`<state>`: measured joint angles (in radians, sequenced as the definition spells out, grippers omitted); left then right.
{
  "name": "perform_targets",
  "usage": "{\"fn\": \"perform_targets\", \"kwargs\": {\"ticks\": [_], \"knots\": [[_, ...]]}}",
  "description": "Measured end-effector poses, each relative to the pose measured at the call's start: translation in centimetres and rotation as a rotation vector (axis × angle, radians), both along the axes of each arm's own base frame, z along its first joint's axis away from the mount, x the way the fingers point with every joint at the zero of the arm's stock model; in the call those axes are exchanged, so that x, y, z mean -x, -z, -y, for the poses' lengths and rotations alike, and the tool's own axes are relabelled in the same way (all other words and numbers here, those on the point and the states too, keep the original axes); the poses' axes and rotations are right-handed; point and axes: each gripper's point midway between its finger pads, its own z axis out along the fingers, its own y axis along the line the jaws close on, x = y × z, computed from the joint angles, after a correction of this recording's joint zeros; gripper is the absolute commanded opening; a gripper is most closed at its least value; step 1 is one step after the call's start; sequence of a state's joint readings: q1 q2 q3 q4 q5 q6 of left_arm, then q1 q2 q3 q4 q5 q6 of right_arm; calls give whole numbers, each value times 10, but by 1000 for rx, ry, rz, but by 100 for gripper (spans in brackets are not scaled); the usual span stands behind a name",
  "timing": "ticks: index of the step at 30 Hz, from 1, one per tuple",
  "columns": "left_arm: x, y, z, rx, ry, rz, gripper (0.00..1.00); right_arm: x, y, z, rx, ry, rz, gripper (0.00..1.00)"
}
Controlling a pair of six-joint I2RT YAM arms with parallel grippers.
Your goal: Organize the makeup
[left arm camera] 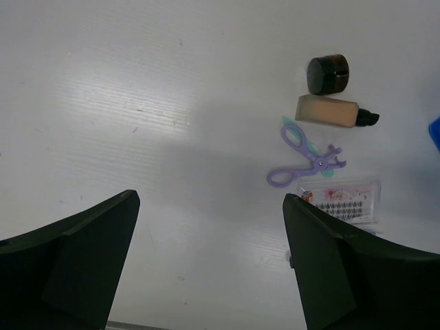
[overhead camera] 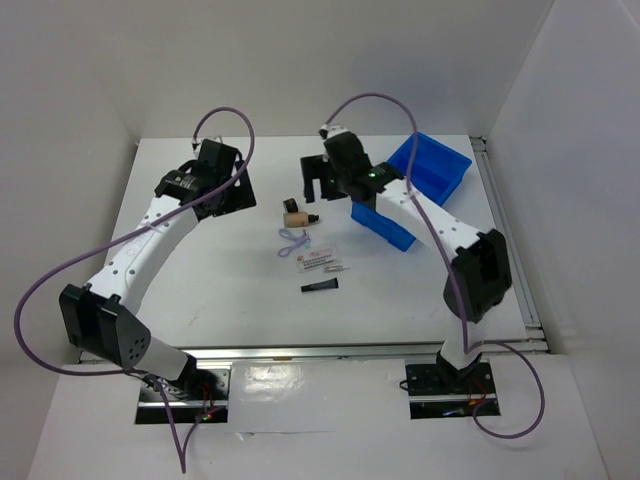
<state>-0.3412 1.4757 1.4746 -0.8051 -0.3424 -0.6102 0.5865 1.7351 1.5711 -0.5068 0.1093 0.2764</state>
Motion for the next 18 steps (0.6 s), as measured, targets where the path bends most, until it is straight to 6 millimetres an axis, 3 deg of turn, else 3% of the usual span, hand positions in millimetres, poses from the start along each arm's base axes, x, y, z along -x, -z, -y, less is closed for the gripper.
{"fn": "perform_targets", "kwargs": {"ticks": [3,7,12,18], "knots": [[9,-4,-16,-14,-88,0,100,-16,6,-47,-14,-82,7,97],[21,-17,-33,-23,-188,29,100,-41,45,-82,29,-138,-22,98],[33,-39,-42,10,-236,95,100,-54,97,-100,109,-162,-56,99],[42,-48,-44,39,-247,135,100,-65,112,-117,123,-183,-49,98]]}}
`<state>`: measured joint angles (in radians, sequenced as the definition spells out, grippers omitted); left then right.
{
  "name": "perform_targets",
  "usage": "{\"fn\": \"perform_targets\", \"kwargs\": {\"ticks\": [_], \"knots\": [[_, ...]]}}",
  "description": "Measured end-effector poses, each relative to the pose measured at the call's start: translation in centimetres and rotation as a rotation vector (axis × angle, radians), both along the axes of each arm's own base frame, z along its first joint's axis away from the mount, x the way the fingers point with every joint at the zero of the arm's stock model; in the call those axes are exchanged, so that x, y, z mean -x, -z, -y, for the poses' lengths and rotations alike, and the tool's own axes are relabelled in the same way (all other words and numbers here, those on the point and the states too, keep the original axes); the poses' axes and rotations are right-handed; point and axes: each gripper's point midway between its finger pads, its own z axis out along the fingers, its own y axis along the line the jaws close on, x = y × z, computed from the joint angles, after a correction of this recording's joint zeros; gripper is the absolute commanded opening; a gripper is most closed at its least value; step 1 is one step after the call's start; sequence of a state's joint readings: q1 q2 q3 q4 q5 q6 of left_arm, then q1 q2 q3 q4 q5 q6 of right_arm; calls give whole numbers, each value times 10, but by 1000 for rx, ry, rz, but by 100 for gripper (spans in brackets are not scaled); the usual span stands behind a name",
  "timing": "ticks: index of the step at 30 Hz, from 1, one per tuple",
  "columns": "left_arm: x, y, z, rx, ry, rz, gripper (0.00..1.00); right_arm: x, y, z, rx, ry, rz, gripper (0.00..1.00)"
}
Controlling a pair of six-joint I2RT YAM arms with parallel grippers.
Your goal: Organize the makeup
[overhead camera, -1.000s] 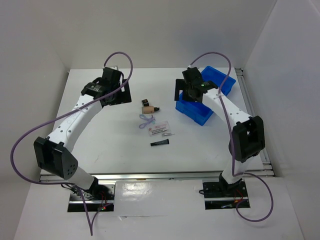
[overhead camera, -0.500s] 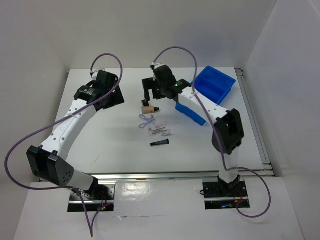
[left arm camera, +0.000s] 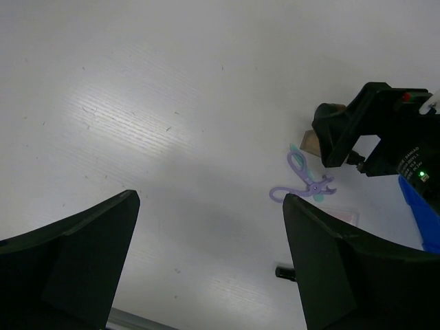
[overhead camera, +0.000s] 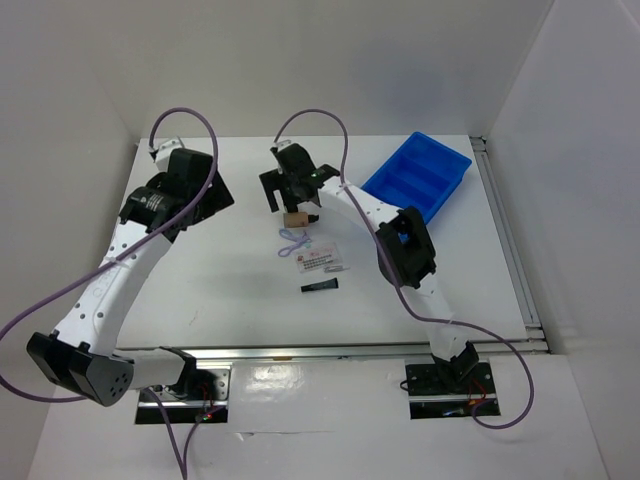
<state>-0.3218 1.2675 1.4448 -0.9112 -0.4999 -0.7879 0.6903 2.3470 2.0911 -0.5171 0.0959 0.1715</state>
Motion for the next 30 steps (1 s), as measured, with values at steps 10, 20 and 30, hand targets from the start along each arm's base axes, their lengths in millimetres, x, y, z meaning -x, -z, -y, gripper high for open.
{"fn": "perform_targets", "kwargs": {"ticks": [10,20,30], "knots": [[-1,4,3,7,13,-5,100,-11,31,-5,38,25,-3,82],[0,9,2,1,15,-19,100,-15,48,1,75,58,-7,52],[0,9,0,-20,21,-21,100,-29,33,-8,52,53,41,18]]}}
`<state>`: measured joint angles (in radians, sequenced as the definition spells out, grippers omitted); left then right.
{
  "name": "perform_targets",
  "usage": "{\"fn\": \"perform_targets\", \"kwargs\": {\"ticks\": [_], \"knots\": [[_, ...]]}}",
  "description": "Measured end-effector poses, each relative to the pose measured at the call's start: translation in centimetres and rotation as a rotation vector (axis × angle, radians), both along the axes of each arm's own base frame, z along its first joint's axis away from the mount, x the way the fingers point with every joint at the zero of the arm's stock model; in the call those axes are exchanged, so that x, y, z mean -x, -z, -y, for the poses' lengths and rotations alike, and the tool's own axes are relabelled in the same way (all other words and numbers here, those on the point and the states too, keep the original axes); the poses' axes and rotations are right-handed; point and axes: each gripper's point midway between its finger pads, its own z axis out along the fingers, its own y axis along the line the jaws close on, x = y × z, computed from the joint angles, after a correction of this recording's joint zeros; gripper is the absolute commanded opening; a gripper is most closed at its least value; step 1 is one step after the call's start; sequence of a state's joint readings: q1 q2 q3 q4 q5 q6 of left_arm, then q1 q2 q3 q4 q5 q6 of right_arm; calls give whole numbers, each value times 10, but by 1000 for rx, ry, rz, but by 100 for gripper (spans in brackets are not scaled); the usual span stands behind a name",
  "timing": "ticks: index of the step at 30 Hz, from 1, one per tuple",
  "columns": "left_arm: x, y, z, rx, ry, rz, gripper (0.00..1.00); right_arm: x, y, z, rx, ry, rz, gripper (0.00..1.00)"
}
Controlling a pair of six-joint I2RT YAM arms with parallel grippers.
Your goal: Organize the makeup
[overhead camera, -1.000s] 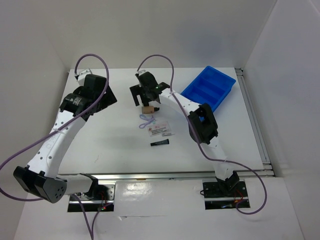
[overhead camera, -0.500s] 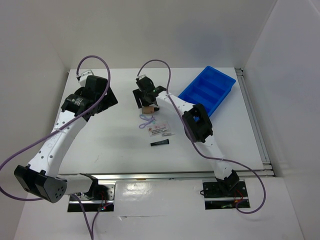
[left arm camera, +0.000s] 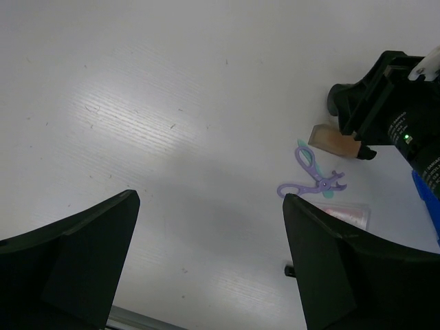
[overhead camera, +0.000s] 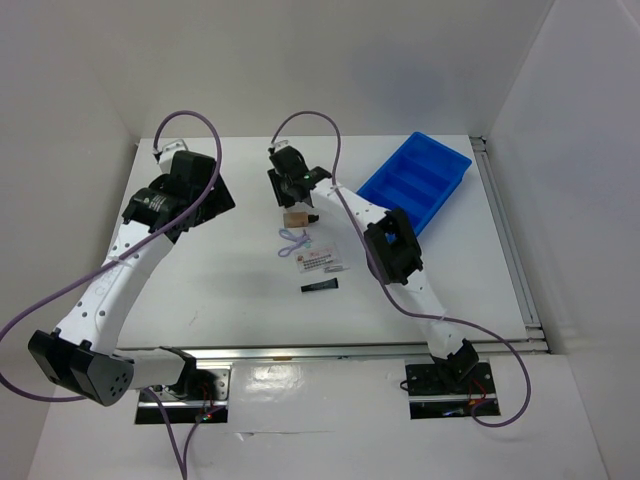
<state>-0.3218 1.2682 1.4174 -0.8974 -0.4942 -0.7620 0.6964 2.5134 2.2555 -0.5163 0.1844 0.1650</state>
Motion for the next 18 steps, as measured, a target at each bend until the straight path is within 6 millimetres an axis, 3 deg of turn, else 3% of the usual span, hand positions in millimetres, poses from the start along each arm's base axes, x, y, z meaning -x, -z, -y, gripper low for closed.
{"fn": "perform_targets", "kwargs": {"ticks": [7,11,14,18], "knots": [[0,0,0,-4,3,-2,100,-14,-45,0,-64,19,75,18],[0,0,-1,-15,14,-5,100,-27,-97,22,-153,75,114,18],[0,0,0,-15,21,-7,100,-42,-141,73,-222,164,146,18],[-3,-1,6,11,45,16,100,-61,-189,187,-274,360,206,18]]}}
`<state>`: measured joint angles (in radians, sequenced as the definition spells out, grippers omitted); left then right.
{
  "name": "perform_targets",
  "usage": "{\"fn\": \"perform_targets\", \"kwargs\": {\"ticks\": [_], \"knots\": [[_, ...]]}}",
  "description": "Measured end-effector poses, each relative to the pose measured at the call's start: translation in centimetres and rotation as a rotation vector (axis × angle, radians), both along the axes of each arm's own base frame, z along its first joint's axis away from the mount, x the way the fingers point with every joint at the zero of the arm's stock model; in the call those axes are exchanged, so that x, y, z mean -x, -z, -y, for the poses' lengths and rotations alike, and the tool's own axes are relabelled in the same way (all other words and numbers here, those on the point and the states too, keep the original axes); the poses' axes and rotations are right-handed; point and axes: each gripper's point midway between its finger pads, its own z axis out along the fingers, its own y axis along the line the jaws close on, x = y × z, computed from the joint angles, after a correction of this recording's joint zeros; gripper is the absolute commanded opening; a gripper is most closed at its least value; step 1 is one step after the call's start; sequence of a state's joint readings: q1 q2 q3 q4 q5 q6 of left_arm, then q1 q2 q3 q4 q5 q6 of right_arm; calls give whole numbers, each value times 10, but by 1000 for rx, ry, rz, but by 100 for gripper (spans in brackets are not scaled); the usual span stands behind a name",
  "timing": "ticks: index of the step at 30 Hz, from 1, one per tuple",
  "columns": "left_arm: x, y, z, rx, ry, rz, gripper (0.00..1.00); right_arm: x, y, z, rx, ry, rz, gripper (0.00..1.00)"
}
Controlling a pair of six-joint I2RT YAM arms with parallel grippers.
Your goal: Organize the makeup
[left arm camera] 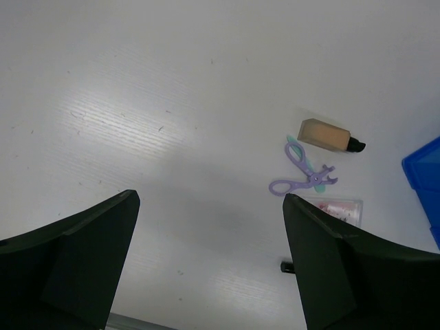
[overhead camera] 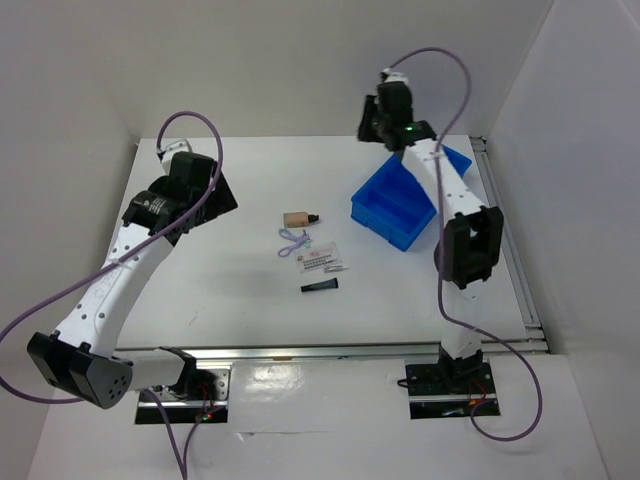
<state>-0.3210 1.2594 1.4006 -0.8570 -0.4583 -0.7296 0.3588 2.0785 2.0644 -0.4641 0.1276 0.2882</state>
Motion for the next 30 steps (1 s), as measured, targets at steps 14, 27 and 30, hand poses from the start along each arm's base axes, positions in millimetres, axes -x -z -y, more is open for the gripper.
{"fn": "perform_targets", "kwargs": {"ticks": [14,27,30], "knots": [[-6,-1,17,57,81,27,100,-15,46,188,-52,346,-119,18],[-9,8,24,57,119,-4,100,-17,120,207,-81,382,-265,23],[-9,8,24,59,120,-5,100,-17,131,210,-87,389,-287,40]]}}
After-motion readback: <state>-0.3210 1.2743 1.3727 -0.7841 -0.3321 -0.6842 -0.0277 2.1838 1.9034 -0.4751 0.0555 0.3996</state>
